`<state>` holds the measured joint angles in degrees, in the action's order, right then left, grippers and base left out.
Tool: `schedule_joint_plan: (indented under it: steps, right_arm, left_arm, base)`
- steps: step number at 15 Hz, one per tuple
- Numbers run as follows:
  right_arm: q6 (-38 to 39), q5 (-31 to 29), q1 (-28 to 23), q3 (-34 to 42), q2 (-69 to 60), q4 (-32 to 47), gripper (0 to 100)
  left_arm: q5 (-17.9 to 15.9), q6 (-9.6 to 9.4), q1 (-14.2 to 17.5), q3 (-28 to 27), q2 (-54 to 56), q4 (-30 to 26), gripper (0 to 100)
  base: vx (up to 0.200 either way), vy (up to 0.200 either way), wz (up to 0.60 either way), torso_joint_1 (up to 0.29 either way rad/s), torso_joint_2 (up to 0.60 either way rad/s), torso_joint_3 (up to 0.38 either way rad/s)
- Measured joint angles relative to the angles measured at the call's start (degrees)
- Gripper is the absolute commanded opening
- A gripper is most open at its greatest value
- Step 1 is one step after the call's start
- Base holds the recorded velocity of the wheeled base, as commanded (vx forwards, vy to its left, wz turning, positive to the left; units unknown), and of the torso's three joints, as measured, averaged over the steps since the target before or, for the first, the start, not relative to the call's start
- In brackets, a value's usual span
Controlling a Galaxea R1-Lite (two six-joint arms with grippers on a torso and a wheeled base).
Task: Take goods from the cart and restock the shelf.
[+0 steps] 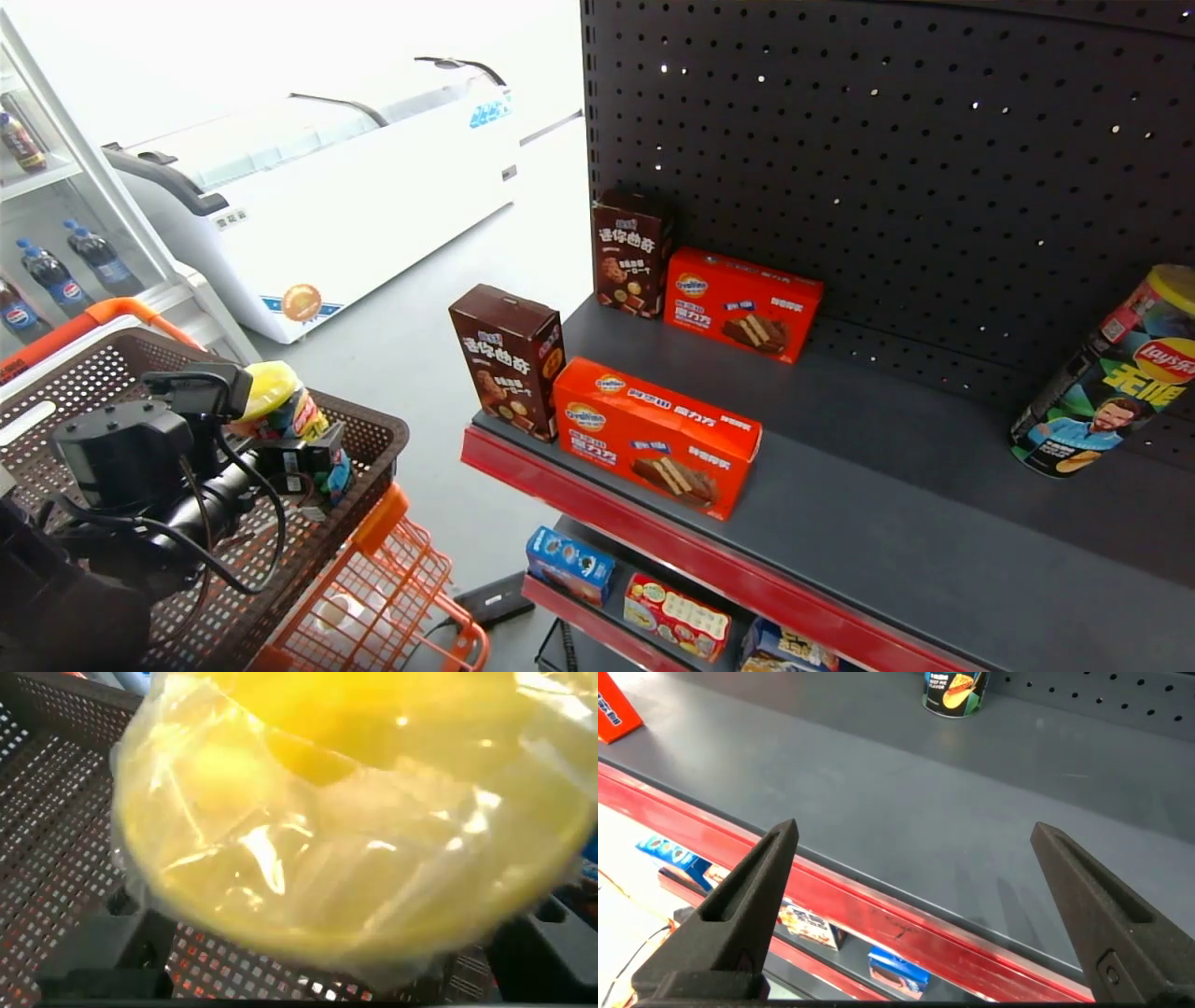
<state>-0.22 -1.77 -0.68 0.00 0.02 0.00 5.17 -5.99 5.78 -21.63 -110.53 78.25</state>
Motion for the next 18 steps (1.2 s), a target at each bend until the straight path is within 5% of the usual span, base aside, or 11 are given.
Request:
schedule_joint_plan:
  steps: [5, 6, 15, 18]
  right_arm:
    - [0.0, 0.0, 0.0, 0.0, 0.0, 0.0, 100]
    - [0.0, 0.0, 0.0, 0.0, 0.0, 0.0, 100]
    - [0.0, 0.0, 0.0, 0.0, 0.0, 0.0, 100]
    - [0.0, 0.0, 0.0, 0.0, 0.0, 0.0, 100]
  left_arm:
    - [0.0, 0.18, 1.1, -3.3, -6.9, 3.6, 100]
    - [0.0, 0.35, 1.1, -3.4, -7.9, 4.4, 0]
    - [-0.1, 0.73, -0.2, -4.6, -9.8, 5.6, 0]
    - [-1.8, 0.40, 0.0, -8.9, -3.8, 2.8, 0]
  base:
    - [0.000, 0.000, 0.00, 0.000, 0.00, 0.000]
    - [0.000, 0.000, 0.00, 0.000, 0.00, 0.000]
    - [0.000, 0.000, 0.00, 0.000, 0.00, 0.000]
    - [0.000, 0.000, 0.00, 0.000, 0.00, 0.000]
